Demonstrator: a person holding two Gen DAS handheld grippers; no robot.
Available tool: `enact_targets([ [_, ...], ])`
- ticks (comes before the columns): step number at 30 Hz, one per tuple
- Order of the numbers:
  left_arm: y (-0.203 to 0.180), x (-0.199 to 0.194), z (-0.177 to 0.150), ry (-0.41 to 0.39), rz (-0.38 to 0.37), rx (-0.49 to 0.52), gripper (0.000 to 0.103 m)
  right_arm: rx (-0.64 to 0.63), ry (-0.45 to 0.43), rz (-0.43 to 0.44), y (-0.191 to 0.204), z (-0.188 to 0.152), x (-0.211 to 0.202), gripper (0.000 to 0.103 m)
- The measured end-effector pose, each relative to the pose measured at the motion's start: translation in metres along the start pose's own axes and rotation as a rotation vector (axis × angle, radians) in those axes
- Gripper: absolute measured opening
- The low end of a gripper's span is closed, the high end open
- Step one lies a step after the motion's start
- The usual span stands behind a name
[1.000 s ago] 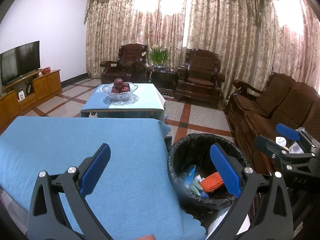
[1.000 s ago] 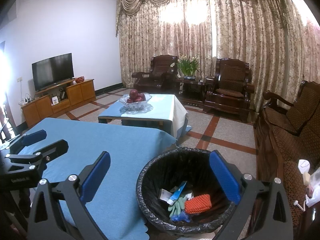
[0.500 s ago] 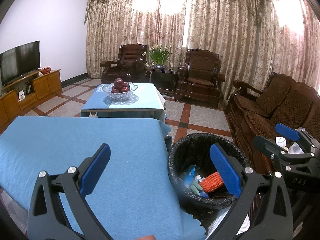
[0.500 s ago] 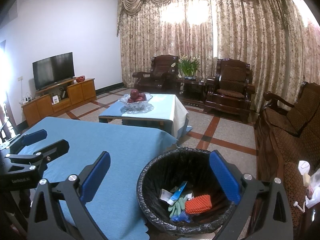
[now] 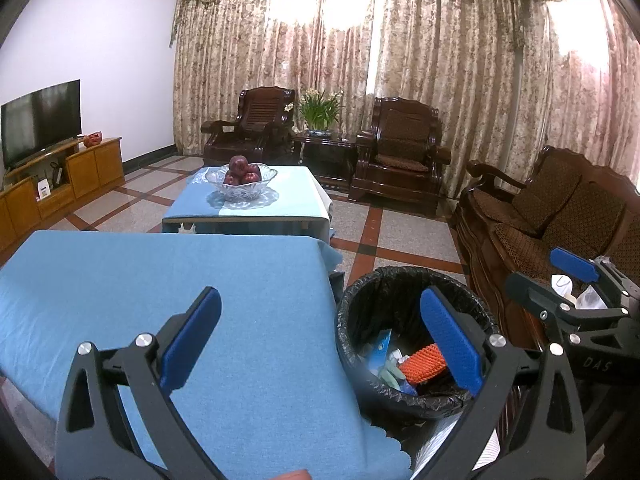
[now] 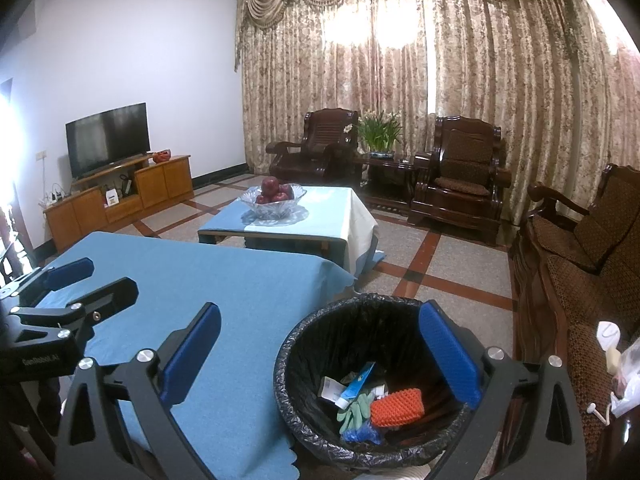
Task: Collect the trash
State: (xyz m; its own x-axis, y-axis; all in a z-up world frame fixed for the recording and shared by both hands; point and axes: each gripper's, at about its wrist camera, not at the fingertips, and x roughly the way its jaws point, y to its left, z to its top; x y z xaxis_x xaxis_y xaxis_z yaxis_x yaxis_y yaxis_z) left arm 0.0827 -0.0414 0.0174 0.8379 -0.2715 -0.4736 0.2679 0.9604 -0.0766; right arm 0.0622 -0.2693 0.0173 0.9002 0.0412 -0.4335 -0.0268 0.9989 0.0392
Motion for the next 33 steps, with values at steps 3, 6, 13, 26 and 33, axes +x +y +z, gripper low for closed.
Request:
enact_targets([
  [3, 0.0003, 0.0, -0.0001, 0.001, -0.001, -0.001, 0.097, -0.002, 0.0, 0.001, 0.0032, -0.0006, -0.0001, 0.097],
  [6, 0.0003, 0.0001, -0.0003, 0.0, -0.001, 0.0, 0.097, -0.002, 0.0, 0.0, 0.0037, -0.0006, -0.0001, 0.097],
  [13, 0.0008, 0.0003, -0.0005, 0.002, -0.001, -0.003, 0.097, -0.002, 0.0, 0.0, 0.0042, -0.0006, 0.0, 0.097],
  [26, 0.0026, 0.0004, -0.0006, 0.003, -0.001, -0.003, 0.097, -0.004, 0.001, -0.001, 0.0054, -0.0005, 0.0003, 0.097],
  [33, 0.0028, 0.0005, -0.0006, 0.003, -0.001, -0.004, 0.097, -0.004, 0.001, 0.0, 0.0057, -0.0002, 0.0003, 0.097],
])
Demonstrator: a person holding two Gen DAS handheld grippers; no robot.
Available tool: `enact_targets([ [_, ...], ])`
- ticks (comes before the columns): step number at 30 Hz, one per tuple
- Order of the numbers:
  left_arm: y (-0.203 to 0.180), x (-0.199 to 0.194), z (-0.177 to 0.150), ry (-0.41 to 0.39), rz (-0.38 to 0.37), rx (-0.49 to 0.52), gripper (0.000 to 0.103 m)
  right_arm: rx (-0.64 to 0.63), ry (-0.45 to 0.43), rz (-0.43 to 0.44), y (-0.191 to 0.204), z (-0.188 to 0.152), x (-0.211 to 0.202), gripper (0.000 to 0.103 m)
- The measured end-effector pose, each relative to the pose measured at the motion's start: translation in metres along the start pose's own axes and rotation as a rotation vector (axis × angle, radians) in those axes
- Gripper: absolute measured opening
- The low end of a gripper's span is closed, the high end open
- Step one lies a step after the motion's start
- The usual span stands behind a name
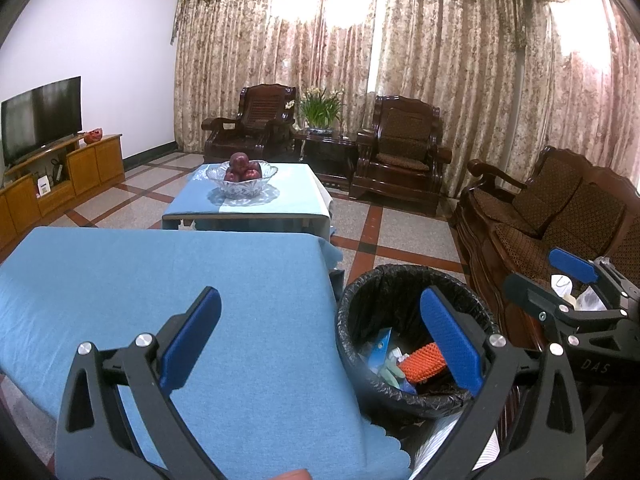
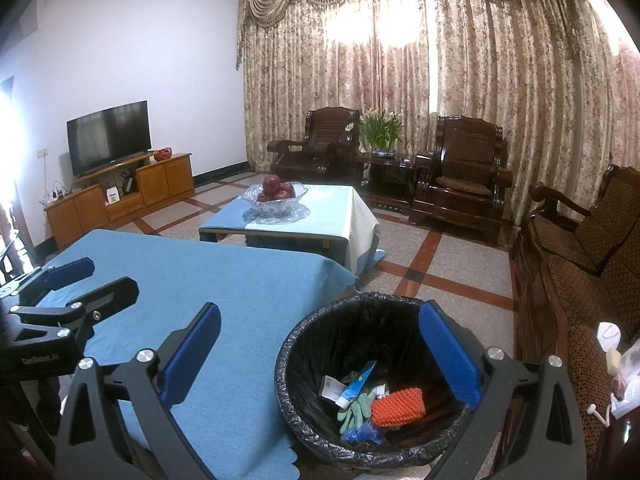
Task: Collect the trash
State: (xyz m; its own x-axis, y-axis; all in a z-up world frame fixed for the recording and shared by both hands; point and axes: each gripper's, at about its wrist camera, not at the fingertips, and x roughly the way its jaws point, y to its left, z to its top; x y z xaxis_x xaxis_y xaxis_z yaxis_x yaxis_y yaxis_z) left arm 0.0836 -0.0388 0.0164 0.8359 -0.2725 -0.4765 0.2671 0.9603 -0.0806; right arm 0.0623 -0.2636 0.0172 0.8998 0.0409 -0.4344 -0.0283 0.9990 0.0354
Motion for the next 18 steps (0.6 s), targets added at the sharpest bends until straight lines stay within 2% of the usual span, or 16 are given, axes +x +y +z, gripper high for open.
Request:
enact_targets([
  [18, 0.0031, -0.0008, -0.0057, 0.005, 0.005, -0.006, 0.097, -0.001, 0.001, 0.0, 0.0025, 0.0008, -0.0001, 0.097],
])
